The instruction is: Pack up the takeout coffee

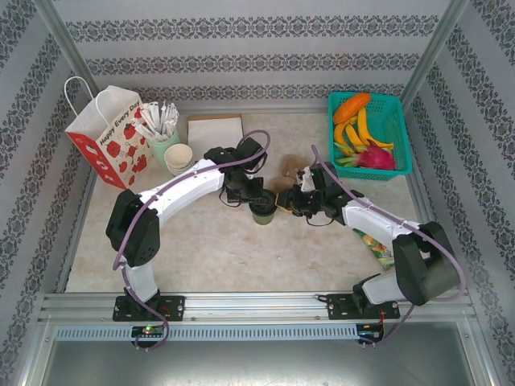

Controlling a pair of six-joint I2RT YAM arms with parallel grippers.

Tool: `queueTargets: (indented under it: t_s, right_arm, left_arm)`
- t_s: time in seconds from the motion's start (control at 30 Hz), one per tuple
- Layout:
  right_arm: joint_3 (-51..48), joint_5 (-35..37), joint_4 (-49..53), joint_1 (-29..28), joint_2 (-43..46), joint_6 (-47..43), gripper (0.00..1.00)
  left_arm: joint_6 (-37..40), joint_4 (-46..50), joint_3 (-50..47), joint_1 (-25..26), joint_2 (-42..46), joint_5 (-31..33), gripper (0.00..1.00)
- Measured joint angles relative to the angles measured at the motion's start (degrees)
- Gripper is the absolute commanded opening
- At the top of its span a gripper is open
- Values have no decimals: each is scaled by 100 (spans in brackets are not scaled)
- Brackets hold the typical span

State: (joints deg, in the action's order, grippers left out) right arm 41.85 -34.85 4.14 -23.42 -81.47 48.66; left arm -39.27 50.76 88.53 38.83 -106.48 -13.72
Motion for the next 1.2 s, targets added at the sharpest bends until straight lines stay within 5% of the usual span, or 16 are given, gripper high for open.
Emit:
queueTargets:
  t_s: [0.47,1.2]
  right_arm:
    - [328,72,748,166,173,-138,48]
    - [1292,-723,938,291,-999,-455,48]
  left_arm:
    - [627,415,562,68,-98,221,0]
    - [1408,1182,1012,210,-332,247,0]
